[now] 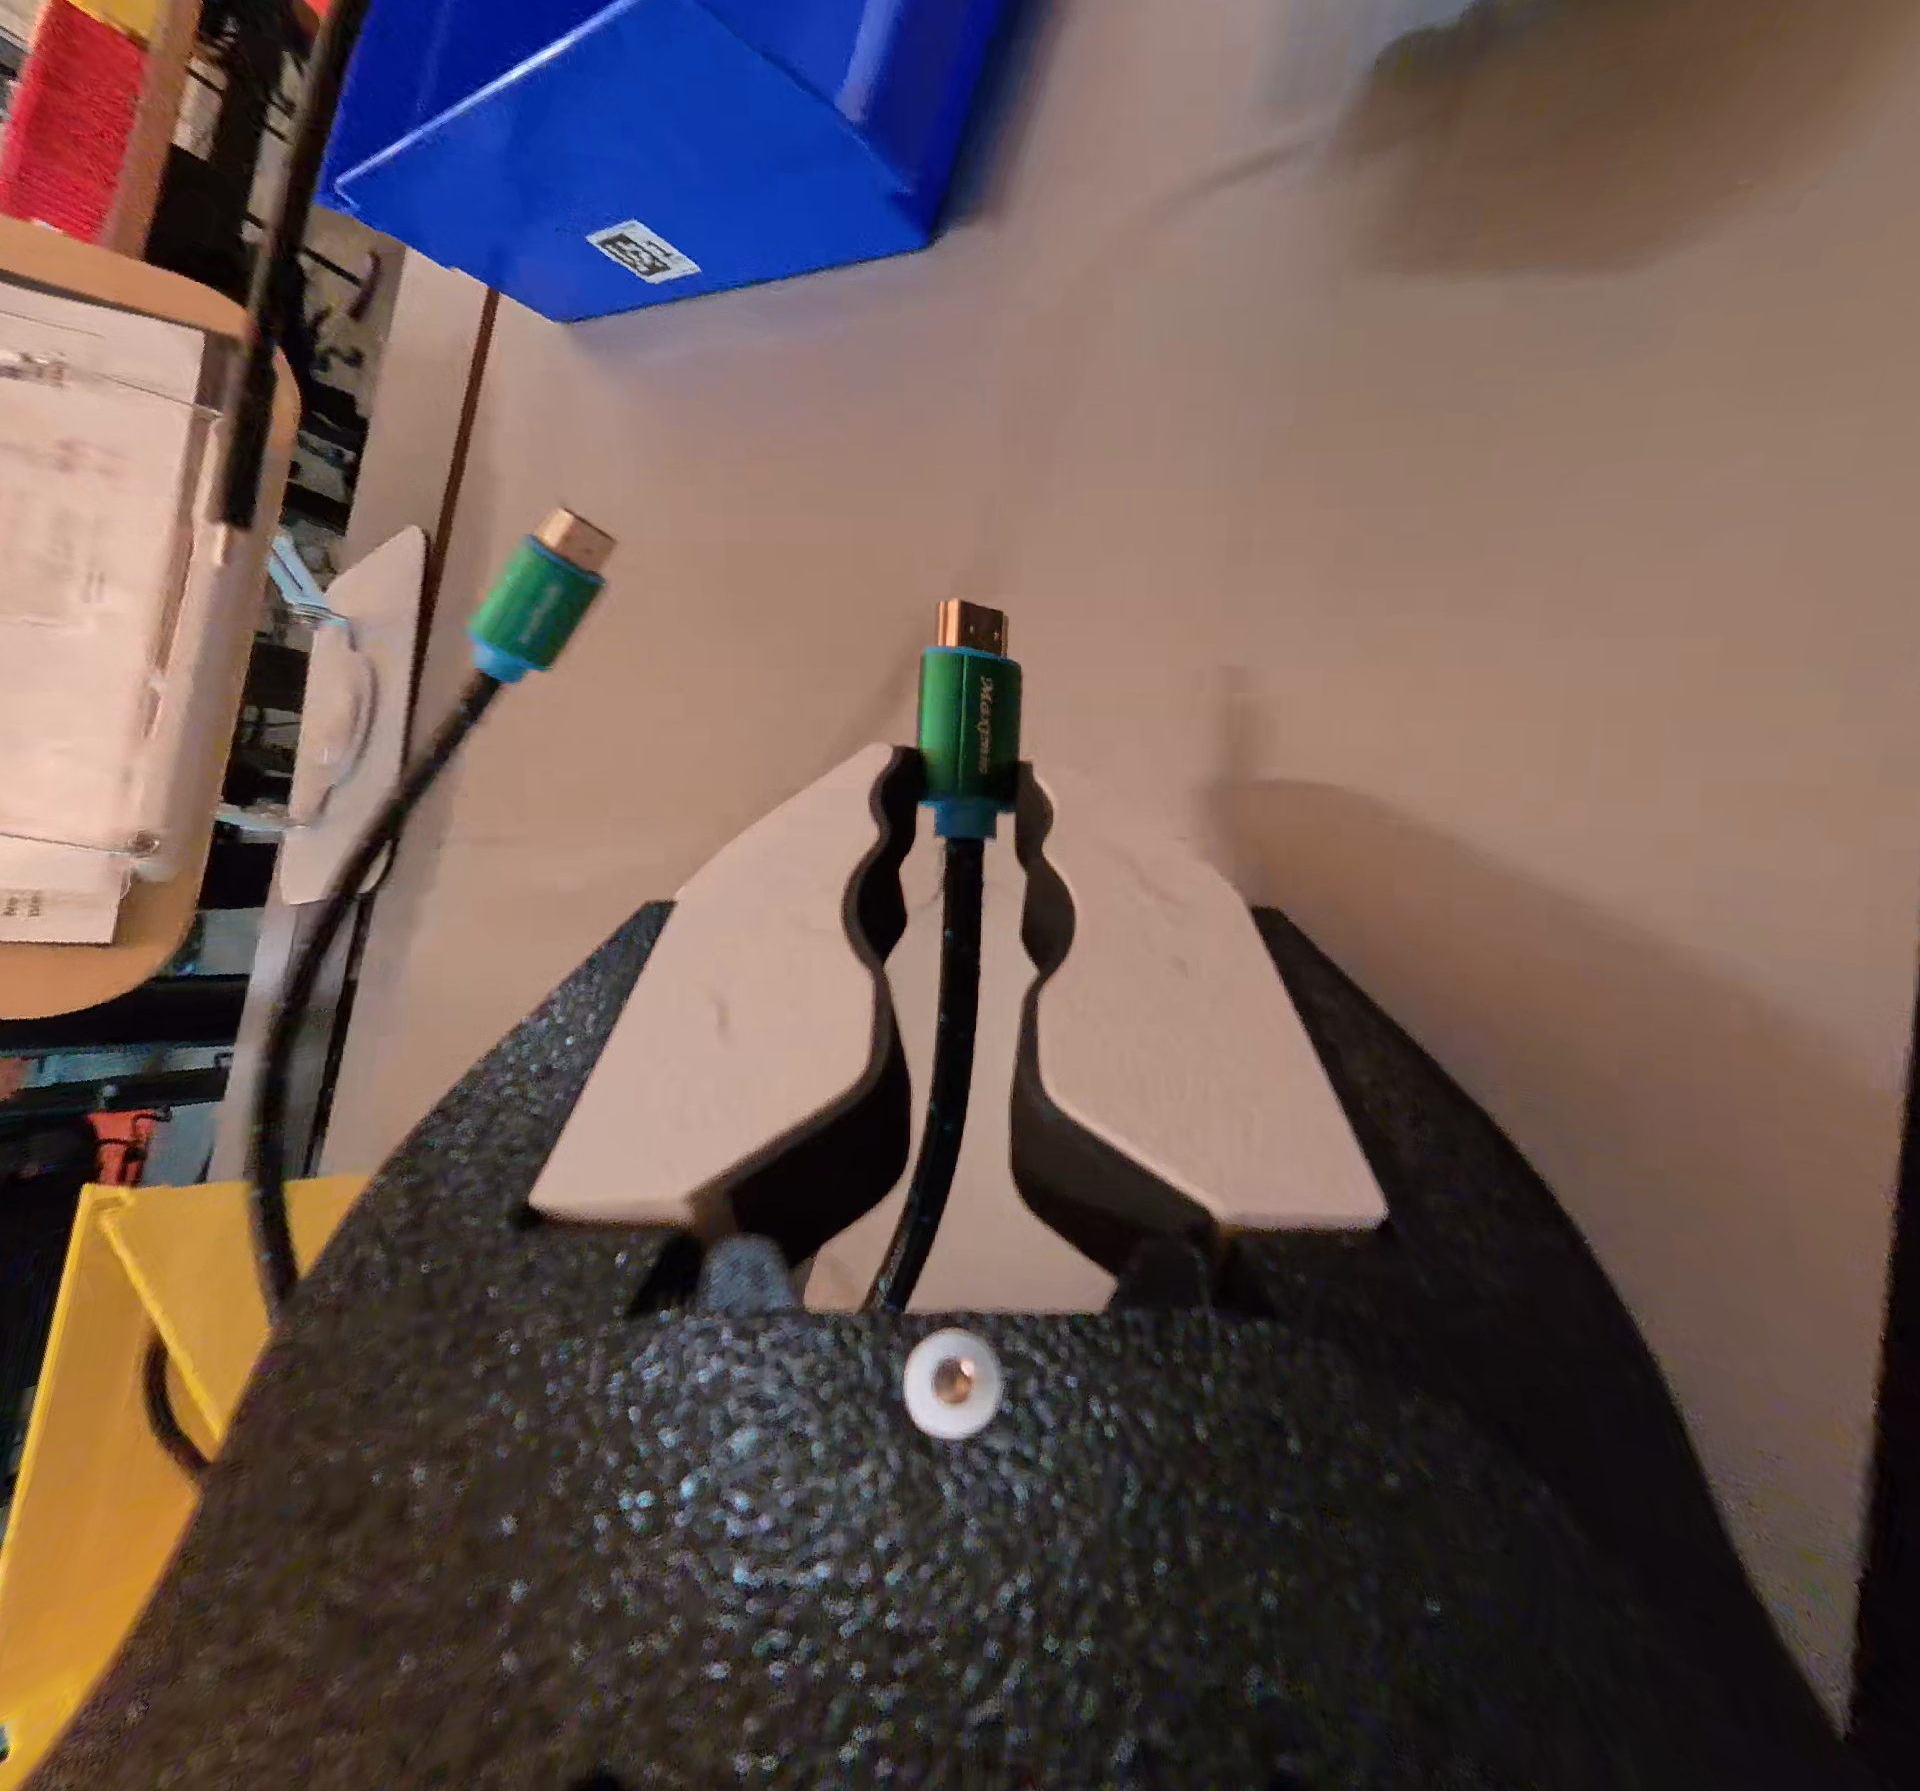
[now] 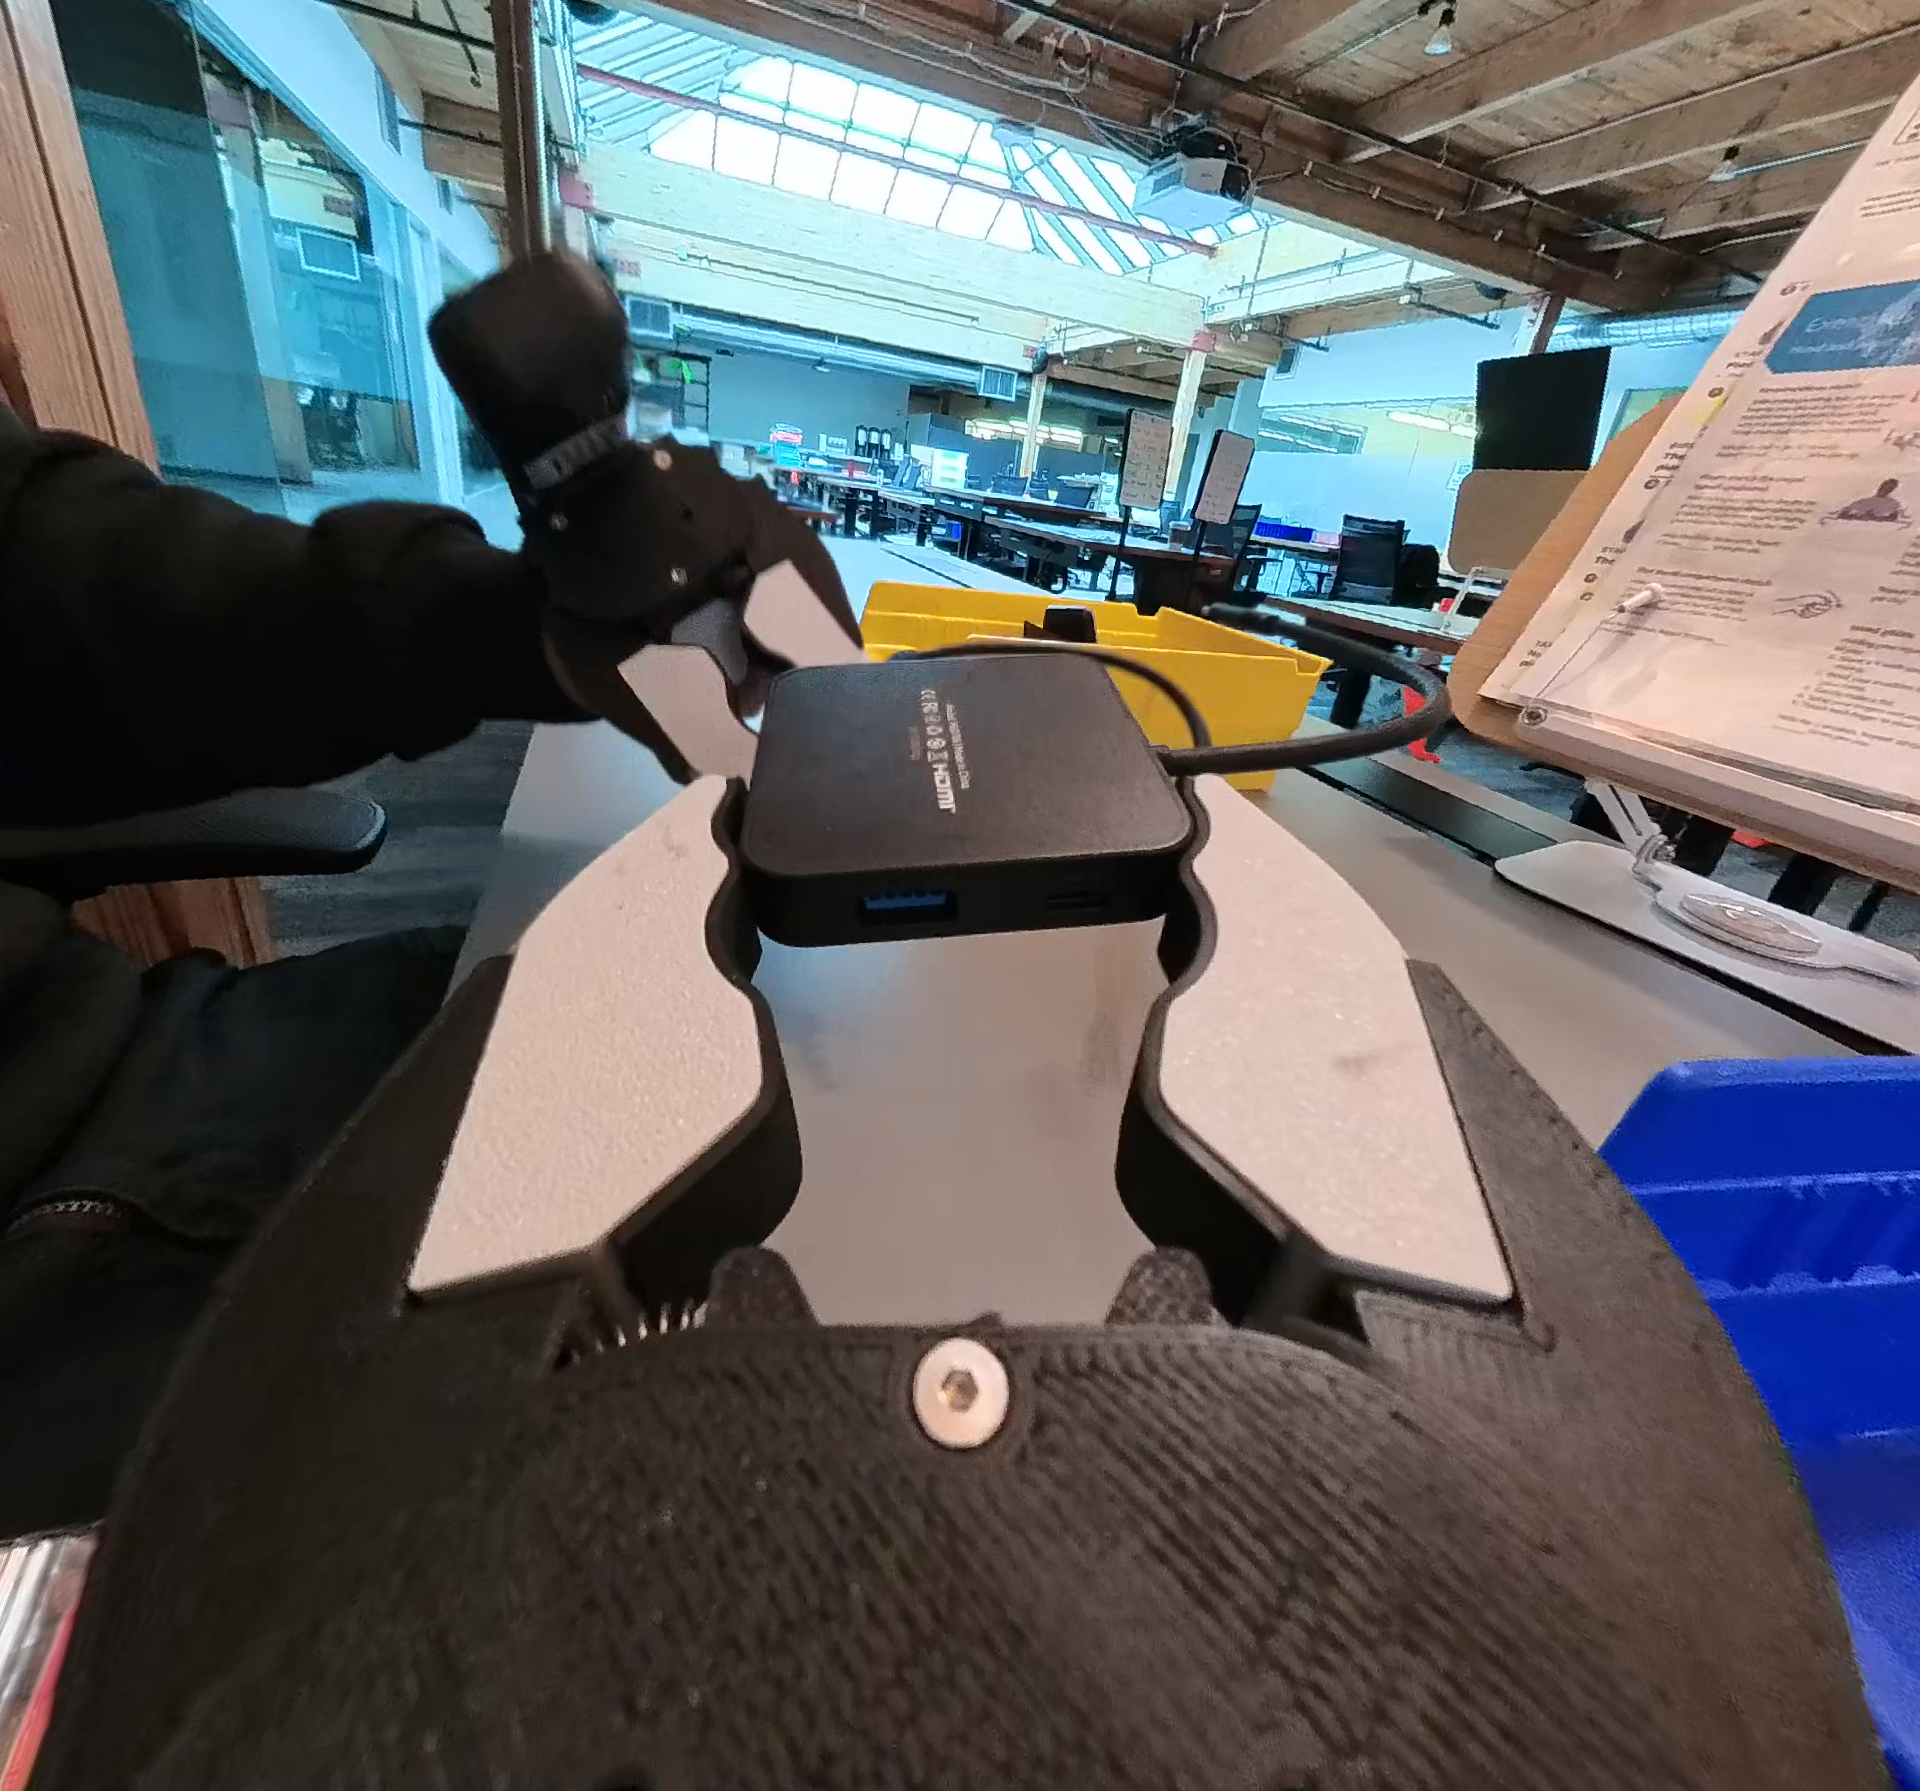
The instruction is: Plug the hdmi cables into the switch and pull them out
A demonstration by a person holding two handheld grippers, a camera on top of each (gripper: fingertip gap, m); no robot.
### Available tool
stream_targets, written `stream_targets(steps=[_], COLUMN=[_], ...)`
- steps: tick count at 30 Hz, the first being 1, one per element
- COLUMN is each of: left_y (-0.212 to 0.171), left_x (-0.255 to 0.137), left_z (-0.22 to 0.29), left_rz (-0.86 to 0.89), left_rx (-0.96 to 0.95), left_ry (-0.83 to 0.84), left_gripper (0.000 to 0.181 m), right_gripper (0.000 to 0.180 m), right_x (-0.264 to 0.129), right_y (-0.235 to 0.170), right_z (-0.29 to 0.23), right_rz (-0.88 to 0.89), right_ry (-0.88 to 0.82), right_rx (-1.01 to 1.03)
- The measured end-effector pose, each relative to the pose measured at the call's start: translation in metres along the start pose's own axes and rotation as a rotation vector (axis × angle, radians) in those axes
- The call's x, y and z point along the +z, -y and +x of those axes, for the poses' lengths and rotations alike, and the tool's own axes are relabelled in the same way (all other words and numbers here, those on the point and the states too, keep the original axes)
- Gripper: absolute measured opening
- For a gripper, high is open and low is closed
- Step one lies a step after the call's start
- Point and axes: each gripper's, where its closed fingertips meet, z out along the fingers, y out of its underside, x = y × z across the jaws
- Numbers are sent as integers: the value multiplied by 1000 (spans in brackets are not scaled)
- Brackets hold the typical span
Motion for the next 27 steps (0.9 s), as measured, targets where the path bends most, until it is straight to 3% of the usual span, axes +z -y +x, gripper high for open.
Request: stream_targets(steps=[3, 9, 15, 27], left_y=[10, 39, 59, 90], left_x=[-9, -31, -60, -67], left_z=[1, 16, 27, 24], left_rz=[-1, 55, -54, -193], left_rx=[-59, -301, -336, -275], left_ry=[-55, -369, -646, -715], left_gripper=[18, 19, 19, 19], right_gripper=[77, 77, 77, 77], right_x=[3, 10, 14, 12], right_y=[-2, -2, 4, 15], right_z=[-4, -21, -46, -52], right_rz=[-25, -25, 17, 75], right_ry=[6, 86, 231, 273], right_rx=[-33, -76, -53, -8])
